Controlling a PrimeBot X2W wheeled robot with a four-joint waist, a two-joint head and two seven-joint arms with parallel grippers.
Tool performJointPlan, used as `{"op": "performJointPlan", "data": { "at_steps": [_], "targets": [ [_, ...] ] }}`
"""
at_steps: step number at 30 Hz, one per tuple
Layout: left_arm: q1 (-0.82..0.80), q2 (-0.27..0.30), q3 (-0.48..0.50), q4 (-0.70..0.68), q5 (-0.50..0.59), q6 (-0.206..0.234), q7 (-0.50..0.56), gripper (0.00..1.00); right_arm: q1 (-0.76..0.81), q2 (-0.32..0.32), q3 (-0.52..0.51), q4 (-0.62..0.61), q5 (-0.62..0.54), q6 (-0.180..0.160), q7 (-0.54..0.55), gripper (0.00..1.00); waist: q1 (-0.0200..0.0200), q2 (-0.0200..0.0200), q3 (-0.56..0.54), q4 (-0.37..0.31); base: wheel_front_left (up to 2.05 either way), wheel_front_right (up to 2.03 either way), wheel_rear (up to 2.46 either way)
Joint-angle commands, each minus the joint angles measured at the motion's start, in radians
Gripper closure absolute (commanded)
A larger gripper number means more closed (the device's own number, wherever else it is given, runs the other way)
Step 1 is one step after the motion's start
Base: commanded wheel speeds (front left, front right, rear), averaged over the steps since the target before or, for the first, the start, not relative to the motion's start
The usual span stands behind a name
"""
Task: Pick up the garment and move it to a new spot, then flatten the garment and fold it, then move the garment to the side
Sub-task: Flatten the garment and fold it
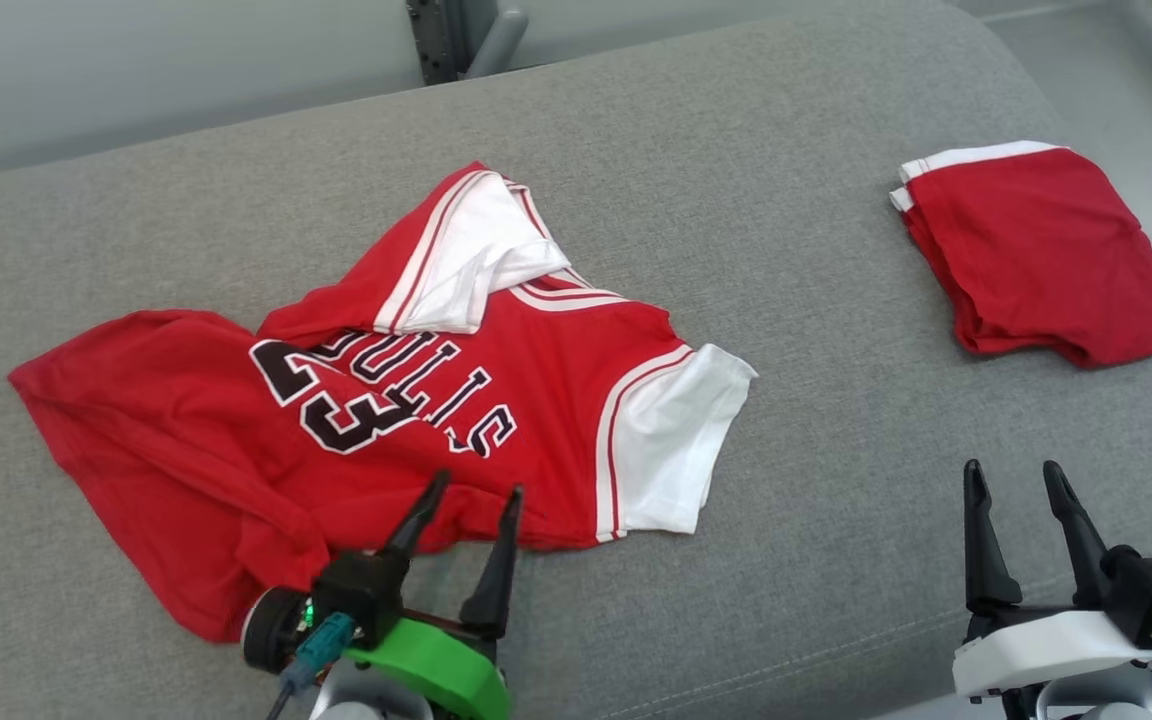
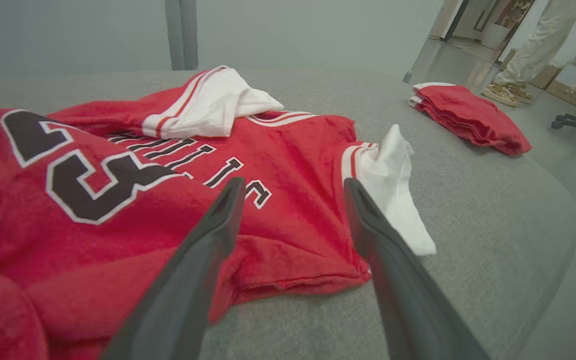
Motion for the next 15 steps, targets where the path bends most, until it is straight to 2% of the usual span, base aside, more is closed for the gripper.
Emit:
{"op": "performJointPlan", "data": {
  "at_steps": [1, 8, 15],
  "targets": [
    [0.044, 0.013, 0.036, -0.026, 0.0, 0.038, -0.013, 0.0, 0.018, -0.002, -0.015, -0.013, -0.022, -0.002, 0.0, 0.0, 0.0, 0.0, -0.041, 0.056, 0.0, 0.0, 0.0],
    [0.169, 0.037, 0.161, -0.083, 0.038, 0.145, -0.02, 0.0, 0.038, -0.002, -0.068, -0.043, -0.068, -0.002, 0.0, 0.0, 0.0, 0.0, -0.095, 0.121, 0.0, 0.0, 0.0],
    [0.257, 0.033, 0.232, -0.09, 0.061, 0.168, -0.02, 0.0, 0.048, -0.002, -0.105, -0.05, -0.091, -0.002, 0.0, 0.0, 0.0, 0.0, -0.123, 0.165, 0.0, 0.0, 0.0]
  ]
}}
